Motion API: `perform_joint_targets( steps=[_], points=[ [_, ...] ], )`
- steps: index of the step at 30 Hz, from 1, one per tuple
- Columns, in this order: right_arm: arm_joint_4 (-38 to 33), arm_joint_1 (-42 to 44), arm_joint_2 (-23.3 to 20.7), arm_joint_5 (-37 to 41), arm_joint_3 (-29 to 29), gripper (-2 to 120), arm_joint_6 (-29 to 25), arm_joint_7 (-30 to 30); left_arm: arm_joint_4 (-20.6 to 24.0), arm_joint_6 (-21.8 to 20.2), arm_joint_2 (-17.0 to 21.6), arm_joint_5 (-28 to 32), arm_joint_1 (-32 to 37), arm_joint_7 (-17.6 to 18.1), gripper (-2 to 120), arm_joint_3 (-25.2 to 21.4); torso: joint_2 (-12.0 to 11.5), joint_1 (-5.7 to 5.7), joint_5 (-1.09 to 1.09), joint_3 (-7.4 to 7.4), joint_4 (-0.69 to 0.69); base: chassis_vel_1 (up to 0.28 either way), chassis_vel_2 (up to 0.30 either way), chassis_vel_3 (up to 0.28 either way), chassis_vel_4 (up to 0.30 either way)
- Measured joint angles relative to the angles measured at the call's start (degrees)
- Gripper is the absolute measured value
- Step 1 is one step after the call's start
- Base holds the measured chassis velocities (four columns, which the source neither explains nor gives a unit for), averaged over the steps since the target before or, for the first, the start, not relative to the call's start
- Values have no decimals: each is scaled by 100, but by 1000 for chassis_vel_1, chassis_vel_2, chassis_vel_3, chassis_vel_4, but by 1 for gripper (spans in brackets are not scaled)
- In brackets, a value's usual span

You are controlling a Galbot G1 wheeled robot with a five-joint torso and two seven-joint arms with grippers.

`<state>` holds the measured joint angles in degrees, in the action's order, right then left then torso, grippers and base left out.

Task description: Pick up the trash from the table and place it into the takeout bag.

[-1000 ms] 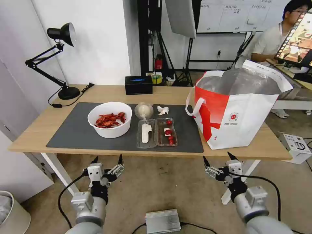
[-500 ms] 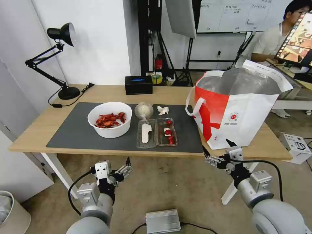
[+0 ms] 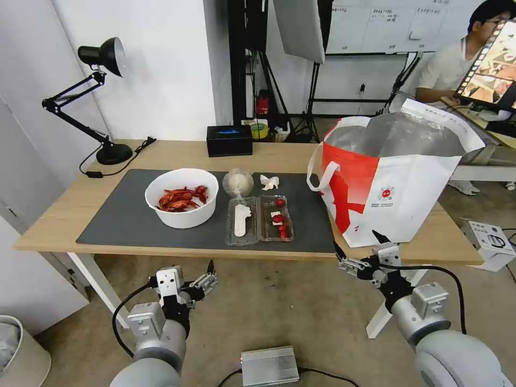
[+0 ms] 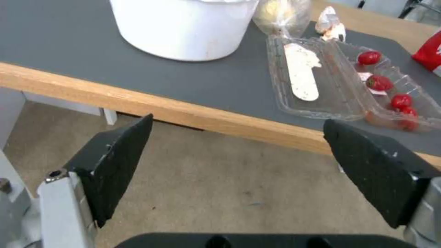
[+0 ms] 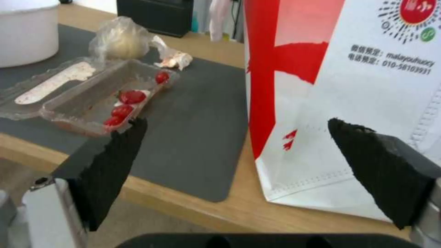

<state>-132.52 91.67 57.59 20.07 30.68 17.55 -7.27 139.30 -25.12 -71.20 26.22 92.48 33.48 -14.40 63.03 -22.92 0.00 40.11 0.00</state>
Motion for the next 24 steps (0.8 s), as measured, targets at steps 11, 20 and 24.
perform_joint_targets(
  steps=[11, 20, 24],
  points=[
    [32, -32, 17, -7, -83, 100, -22, 55, 11, 240, -14, -4, -19, -176, 100, 19, 0, 0, 0, 0, 0, 0, 0, 0, 0],
    [40, -70, 23, -11, -138, 100, -46, 100, 25, 320, -20, 81, -36, -197, 100, 49, -1, 0, 0, 0, 0, 0, 0, 0, 0],
    [46, -99, 26, -11, -168, 100, -62, 119, 39, 416, -42, 615, -109, -178, 100, 76, -1, 0, 0, 0, 0, 0, 0, 0, 0]
  ],
)
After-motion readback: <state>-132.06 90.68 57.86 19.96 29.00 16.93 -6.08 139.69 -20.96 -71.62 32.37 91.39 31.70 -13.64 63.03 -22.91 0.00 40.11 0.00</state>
